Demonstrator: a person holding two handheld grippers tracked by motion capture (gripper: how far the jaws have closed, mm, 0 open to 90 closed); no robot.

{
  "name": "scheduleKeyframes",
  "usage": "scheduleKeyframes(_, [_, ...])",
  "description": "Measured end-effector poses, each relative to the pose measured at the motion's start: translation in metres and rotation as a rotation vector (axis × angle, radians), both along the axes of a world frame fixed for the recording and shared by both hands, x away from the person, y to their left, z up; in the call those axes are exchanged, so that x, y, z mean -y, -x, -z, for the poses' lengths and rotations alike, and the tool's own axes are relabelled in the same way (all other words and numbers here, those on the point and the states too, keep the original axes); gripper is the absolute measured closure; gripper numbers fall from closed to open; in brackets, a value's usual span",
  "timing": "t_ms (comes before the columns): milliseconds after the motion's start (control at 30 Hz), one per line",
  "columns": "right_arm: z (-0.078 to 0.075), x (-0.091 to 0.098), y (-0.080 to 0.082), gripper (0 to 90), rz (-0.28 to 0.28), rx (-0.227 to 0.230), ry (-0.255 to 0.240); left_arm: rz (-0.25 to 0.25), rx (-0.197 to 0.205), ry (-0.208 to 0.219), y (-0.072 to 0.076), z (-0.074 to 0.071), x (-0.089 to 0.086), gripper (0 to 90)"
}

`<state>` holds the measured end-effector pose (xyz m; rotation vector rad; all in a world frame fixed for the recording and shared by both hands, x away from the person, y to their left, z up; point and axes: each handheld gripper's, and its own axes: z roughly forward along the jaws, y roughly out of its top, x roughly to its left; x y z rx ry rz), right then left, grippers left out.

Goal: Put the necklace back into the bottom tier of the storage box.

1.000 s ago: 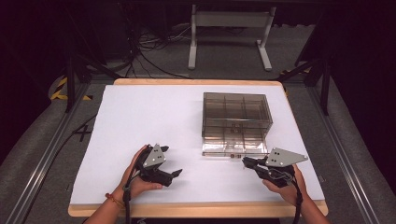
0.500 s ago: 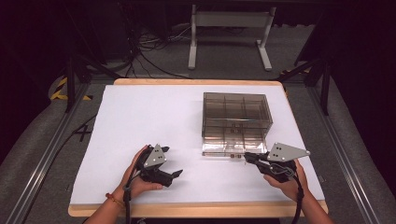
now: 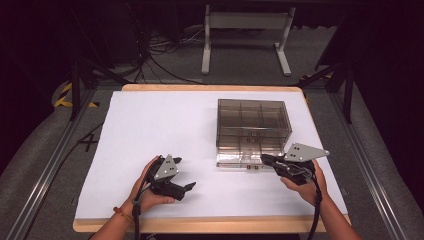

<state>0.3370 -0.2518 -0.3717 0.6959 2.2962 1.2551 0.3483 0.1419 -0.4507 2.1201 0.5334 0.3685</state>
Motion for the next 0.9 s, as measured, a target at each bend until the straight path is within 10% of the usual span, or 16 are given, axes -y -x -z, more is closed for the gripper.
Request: scheduleKeyframes(900, [0.004,-0.022,-0.03,87.2,0.0,-0.023,0.003,0.011,-0.006,0.007,-0.001,0.001,0.001,7.8])
